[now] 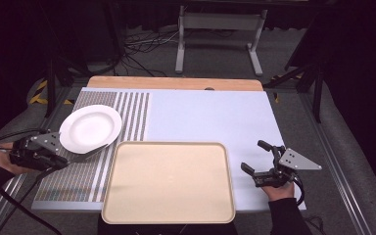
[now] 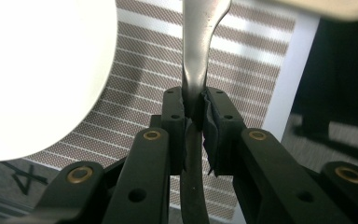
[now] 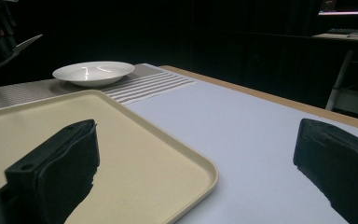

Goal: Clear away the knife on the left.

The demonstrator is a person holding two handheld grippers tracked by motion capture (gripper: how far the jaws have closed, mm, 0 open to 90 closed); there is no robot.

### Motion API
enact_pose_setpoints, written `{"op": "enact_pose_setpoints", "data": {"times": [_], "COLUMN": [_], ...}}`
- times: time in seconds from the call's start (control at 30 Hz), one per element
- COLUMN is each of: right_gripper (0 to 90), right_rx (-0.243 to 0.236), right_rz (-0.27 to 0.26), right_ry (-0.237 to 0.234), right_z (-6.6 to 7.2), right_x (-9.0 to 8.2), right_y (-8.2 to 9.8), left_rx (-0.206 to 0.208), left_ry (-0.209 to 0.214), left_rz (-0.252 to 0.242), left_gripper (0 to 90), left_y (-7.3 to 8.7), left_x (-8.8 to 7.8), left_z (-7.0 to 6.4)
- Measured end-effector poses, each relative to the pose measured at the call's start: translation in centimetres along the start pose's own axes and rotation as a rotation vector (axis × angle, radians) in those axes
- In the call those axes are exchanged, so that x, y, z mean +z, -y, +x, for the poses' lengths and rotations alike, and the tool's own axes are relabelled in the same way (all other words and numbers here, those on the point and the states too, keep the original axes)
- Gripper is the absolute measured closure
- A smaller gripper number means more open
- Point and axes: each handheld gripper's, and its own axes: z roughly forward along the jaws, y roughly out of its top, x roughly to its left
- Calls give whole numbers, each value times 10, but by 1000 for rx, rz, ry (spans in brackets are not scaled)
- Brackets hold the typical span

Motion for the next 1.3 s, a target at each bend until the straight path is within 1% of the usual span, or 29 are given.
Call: {"op": "enact_pose_setpoints", "data": {"times": [0.03, 0.07, 0.1, 0.13, 0.2, 0.23, 0.3, 0.33, 0.4, 0.43, 0.47, 0.5, 0.6, 0.67, 0.7, 0.73, 0.77, 0.83, 0.87, 0.93, 0.97, 1.03, 1.07, 1.1, 1.13, 1.2, 1.23, 1.27, 1.3], "right_gripper": [9, 9, 9, 9, 9, 9, 9, 9, 10, 11, 11, 12, 11, 12, 12, 12, 12, 12, 12, 12, 12, 12, 12, 12, 12, 12, 12, 12, 12], "right_rx": [0, 1, 0, 0, 0, -3, 0, 3, 4, 0, -2, -1, 0, -2, -2, -2, -2, 0, 6, 4, 4, 4, 7, 11, 9, 13, 13, 12, 9], "right_rz": [0, -1, 0, 0, 0, 0, -2, -3, -6, -4, -6, -7, -7, -7, -7, -8, -7, -10, -9, -8, -7, -8, -9, -9, -8, -10, -10, -8, -9], "right_ry": [1, 0, 1, 1, 2, 2, 3, 2, -1, 2, 3, 5, 10, 11, 11, 11, 11, 9, 10, 10, 10, 8, 5, 3, 1, -1, 0, 0, 2], "right_z": [0, 0, 0, 0, 0, 0, 0, 0, 0, 1, 1, 1, 0, 0, 0, 0, 0, 0, 0, -1, -1, 0, 0, -1, -1, -1, -1, -1, -1], "right_x": [0, 0, 0, 0, 0, 0, 0, 0, 0, 0, 0, -1, -2, -2, -2, -2, -2, -2, -3, -3, -3, -2, -2, -2, -2, -2, -2, -2, -3], "right_y": [0, 0, 0, 0, 0, 0, 0, 0, -1, -1, -1, -2, -1, -1, -1, -1, -1, -1, -1, -1, -1, -1, -1, -1, -1, -1, -1, -1, -1], "left_rx": [-26, -52, -70, -70, -108, -110, -134, -151, -162, -179, -188, -193, -200, -211, -221, -219, -233, -229, -238, -240, -258, -270, -276, -269, -284, -288, -304, -296, -296], "left_ry": [-4, 15, 18, 18, 36, 36, 25, 46, 38, 51, 41, 51, 53, 17, 29, 12, 14, 16, 24, 16, 41, 43, 68, 66, 79, 80, 91, 78, 78], "left_rz": [-6, -26, -40, -40, -56, -63, -71, -77, -92, -94, -104, -103, -107, -122, -123, -129, -129, -124, -126, -133, -140, -155, -154, -158, -151, -146, -137, -141, -141], "left_gripper": [798, 798, 799, 798, 798, 798, 798, 798, 798, 798, 799, 799, 798, 798, 798, 798, 799, 798, 798, 799, 799, 798, 798, 799, 798, 799, 798, 798, 799], "left_y": [-1, -1, -1, -1, -2, -2, -4, -6, -9, -10, -12, -14, -21, -25, -26, -28, -30, -32, -37, -39, -41, -45, -48, -50, -53, -58, -60, -64, -64], "left_x": [-1, -3, -3, -3, -4, -5, -6, -5, -6, -6, -6, -6, -5, -7, -6, -6, -6, -5, -2, -2, -1, -1, 0, 0, 1, 2, 2, 3, 3], "left_z": [1, 2, 2, 2, 2, 2, -1, -1, -1, -1, -3, -3, -6, -9, -9, -10, -12, -13, -16, -18, -19, -22, -24, -26, -28, -33, -34, -37, -37]}}
